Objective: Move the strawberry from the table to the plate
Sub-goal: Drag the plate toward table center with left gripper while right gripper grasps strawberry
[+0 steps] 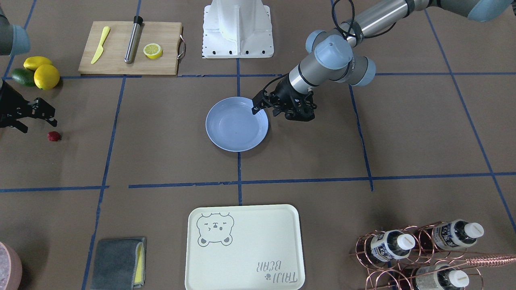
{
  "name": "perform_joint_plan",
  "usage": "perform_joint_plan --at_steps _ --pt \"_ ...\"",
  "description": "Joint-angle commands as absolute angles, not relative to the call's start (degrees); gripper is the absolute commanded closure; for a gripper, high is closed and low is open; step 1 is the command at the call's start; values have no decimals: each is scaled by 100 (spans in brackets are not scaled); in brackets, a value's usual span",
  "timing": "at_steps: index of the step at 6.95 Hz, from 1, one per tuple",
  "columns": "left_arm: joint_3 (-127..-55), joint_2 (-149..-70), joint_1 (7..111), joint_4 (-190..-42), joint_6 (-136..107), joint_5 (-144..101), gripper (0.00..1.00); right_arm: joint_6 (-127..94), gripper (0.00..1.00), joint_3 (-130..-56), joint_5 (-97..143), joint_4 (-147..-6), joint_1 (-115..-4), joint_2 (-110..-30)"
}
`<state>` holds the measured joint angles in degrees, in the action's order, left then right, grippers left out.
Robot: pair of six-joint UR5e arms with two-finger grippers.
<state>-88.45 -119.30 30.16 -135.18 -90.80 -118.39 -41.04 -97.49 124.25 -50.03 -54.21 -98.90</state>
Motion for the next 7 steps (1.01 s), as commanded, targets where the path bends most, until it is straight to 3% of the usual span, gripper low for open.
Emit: perform_joint_plan --at_steps 1,7 --pt "-8842 -11927 3006 -13518 -9079 -11751 16 -4227 1 -9546 12156 -4878 -5195 -9826" --pt "-8842 -11927 2997 -13518 -9079 -11751 16 -4228 12 -9422 11954 -4887 -5019 -9599"
